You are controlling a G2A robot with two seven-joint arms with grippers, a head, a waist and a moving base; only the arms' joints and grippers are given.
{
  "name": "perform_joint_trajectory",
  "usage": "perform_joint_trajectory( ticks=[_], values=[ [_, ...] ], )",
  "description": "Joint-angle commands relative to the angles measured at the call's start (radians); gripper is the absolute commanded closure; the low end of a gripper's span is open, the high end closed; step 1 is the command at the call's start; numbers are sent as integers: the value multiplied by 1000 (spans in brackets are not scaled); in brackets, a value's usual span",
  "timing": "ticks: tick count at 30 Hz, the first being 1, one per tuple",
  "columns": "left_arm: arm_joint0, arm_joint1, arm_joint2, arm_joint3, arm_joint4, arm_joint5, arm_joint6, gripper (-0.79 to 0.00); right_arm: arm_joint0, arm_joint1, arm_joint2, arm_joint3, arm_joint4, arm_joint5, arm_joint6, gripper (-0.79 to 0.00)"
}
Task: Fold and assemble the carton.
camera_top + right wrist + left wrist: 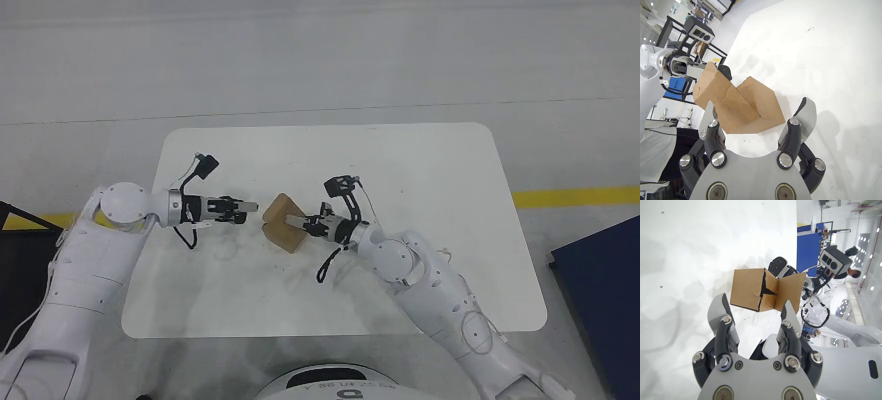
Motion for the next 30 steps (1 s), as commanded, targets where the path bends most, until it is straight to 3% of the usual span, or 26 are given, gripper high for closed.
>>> perform_joint_trajectory(
  ticks=[1,18,24,30],
  values=[
    [2,1,8,-44,37,3,8,-354,-3,1,1,-3,2,-1,5,-736],
    [-4,7,3,-146,103,3,52,-351,-68,12,14,-42,33,14,8,-671],
    [11,13,-2,-175,136,-18,46,-336,-69,11,11,-33,58,11,1,-683],
    [7,10,19,-175,138,-28,49,-326,-57,10,2,-20,68,16,5,-622]
  ],
)
